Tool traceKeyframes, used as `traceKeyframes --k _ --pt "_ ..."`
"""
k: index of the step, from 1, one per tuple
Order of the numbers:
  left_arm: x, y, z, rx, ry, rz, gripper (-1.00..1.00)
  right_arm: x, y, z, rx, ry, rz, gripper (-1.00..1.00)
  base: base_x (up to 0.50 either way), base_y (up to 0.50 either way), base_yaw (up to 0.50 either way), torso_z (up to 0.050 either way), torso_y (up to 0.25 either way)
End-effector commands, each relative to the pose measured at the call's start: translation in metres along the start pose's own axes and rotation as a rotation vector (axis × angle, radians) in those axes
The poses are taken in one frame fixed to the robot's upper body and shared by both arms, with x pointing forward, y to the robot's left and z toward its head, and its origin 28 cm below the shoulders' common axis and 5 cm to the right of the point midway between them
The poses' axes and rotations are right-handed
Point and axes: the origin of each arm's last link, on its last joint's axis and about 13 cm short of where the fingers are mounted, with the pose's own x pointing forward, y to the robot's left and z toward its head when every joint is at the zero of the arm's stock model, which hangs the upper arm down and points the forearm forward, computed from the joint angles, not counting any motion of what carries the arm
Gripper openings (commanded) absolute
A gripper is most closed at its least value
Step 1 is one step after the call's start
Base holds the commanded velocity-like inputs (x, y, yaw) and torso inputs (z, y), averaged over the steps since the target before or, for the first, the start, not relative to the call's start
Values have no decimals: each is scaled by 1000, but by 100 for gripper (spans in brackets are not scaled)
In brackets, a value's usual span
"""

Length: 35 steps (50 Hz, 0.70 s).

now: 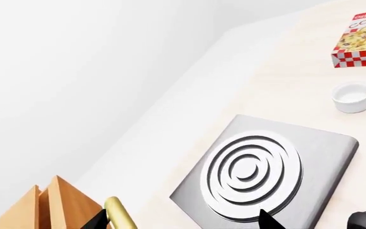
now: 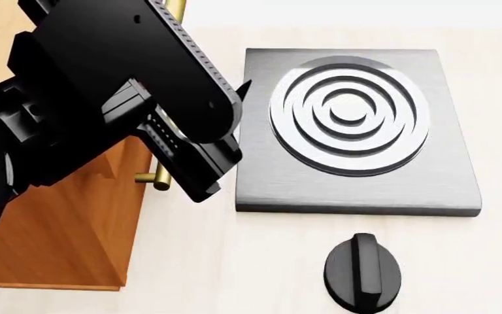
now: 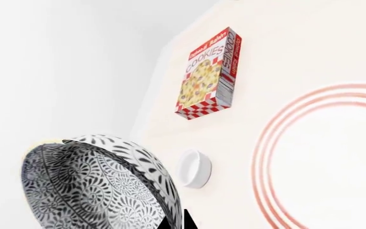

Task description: Pick the akita bowl on the wooden cabinet and place it on the plate.

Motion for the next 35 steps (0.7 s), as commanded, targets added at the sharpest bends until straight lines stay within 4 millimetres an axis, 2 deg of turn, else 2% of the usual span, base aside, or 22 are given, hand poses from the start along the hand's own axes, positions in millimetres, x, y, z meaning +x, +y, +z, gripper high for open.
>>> traceKeyframes --k 1,35 --pt "0 0 -1 -2 1 2 100 1 -2 4 54 -25 -14 -100 0 0 0 0 0" --pt "2 -1 -5 -9 9 -1 100 34 -12 -8 -59 -35 -96 -100 0 0 0 0 0"
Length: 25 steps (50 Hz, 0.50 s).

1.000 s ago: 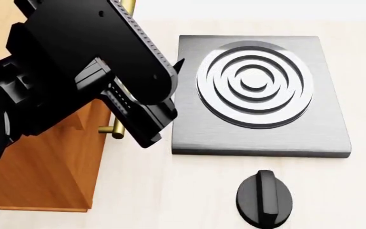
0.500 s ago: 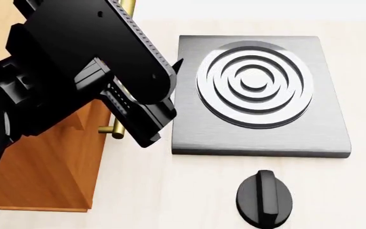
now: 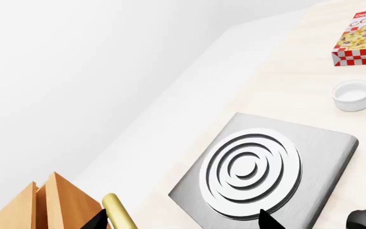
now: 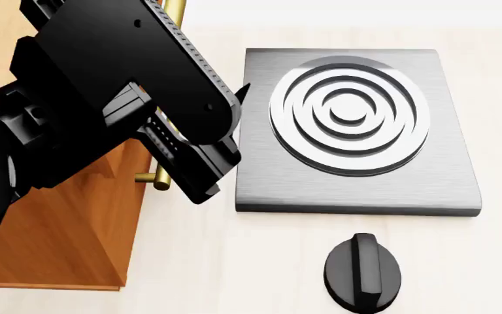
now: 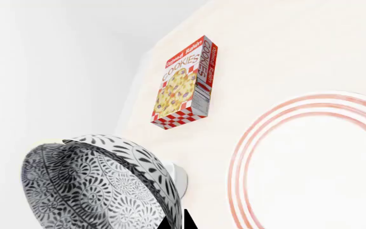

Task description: Pick the akita bowl on the wooden cabinet and place it on the plate.

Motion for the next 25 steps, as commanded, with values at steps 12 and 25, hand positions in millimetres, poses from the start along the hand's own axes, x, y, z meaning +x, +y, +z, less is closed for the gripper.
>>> traceKeyframes --k 12,25 --pt "1 -1 -3 -5 6 -1 100 23 -11 -12 -54 13 -68 -100 0 0 0 0 1" --pt "2 -1 -3 -3 6 -2 100 30 -22 -19 -54 24 -110 -100 0 0 0 1 0"
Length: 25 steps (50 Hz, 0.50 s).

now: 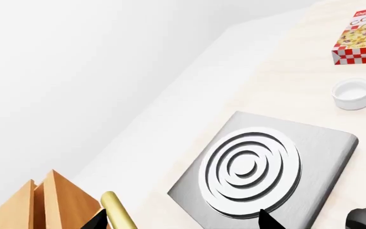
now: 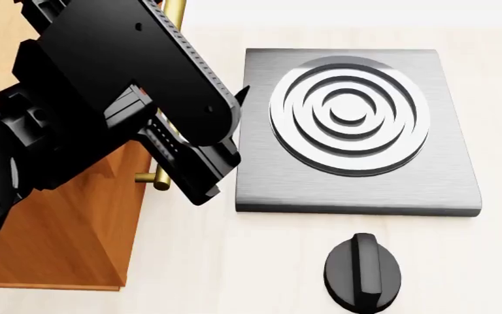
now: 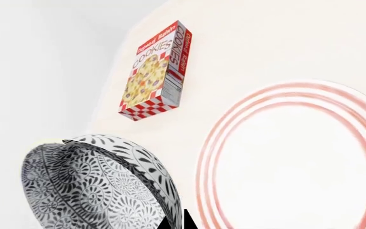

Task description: Pick the akita bowl on the wooden cabinet and place it on the plate.

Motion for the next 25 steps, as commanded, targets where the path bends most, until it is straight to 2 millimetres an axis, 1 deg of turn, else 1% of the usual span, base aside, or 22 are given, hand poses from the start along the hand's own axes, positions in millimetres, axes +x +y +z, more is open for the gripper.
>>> traceKeyframes --k 1,18,25 --pt "1 0 0 0 3 -1 100 9 -8 -5 -3 -1 -31 -100 0 0 0 0 0" --pt "1 -1 -1 0 4 -2 100 17 -20 -10 5 4 -86 -100 0 0 0 0 1" --pt "1 0 -1 0 4 0 100 18 -20 -13 -3 10 -90 -100 0 0 0 0 0"
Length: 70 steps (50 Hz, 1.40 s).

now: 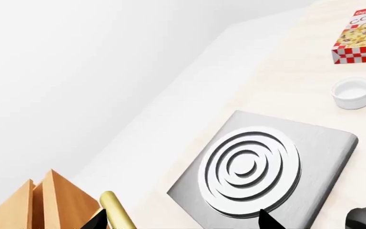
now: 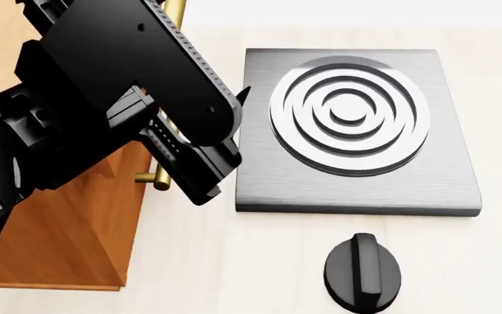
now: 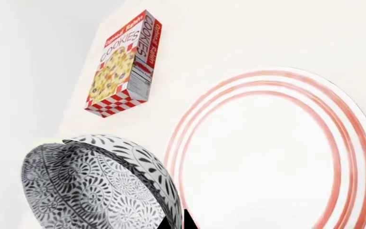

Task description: Pick the akita bowl on the wooden cabinet and place it on the plate.

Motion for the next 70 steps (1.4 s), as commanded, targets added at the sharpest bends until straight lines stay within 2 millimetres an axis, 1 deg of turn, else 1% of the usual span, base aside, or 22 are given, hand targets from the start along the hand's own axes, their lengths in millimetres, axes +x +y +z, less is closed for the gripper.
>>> traceKeyframes --k 1,37,70 --pt "0 0 -1 -1 2 2 100 4 -3 -3 -6 -2 -8 -100 0 0 0 0 0" --pt "2 -1 -1 2 3 -3 100 20 -17 -11 -15 5 -82 -100 0 0 0 0 0" --pt "2 -1 -6 -6 11 1 100 37 -28 -20 -15 15 -149 -100 0 0 0 0 0"
